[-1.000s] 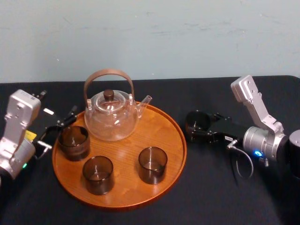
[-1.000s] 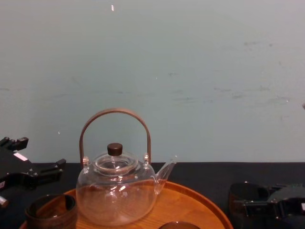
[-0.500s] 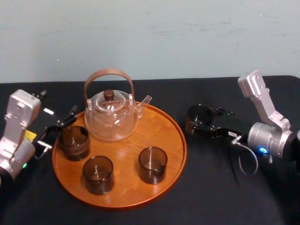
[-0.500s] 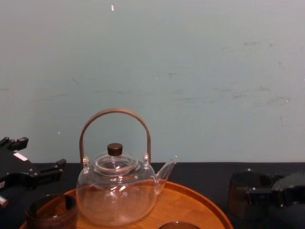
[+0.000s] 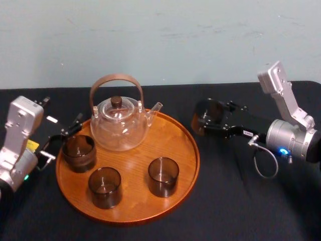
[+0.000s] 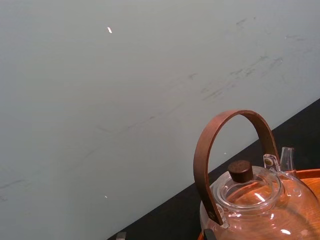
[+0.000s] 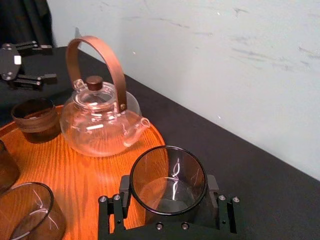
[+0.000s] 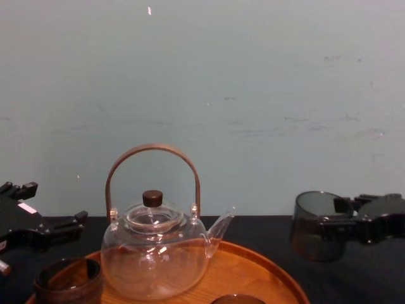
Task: Pick up the glass from the table and place it on the tray.
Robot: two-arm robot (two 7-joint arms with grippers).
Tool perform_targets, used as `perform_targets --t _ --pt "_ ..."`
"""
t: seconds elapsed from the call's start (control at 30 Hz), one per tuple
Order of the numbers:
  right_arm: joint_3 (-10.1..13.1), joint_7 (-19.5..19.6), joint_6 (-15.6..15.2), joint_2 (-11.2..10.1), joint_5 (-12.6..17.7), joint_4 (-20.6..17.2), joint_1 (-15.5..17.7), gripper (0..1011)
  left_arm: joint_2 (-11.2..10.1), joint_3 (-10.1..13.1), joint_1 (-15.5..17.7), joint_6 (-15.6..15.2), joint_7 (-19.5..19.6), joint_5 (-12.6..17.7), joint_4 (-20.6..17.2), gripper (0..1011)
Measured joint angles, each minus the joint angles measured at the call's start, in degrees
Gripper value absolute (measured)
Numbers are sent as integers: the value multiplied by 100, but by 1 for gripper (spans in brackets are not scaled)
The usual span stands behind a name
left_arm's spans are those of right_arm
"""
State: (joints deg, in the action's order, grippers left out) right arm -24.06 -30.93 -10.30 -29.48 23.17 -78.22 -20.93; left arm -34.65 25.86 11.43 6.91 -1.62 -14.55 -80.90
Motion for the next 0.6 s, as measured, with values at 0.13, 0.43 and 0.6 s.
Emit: perform_targets --t 0.13,0.43,0.6 --pt "-101 -82 44 12 -19 6 -116 899 0 0 0 0 0 0 0 1001" --pt "-385 -347 154 126 -88 266 -423 899 0 0 0 0 0 0 0 1001" --pt "-543 -537 246 182 -89 387 -553 899 0 0 0 0 0 0 0 1001"
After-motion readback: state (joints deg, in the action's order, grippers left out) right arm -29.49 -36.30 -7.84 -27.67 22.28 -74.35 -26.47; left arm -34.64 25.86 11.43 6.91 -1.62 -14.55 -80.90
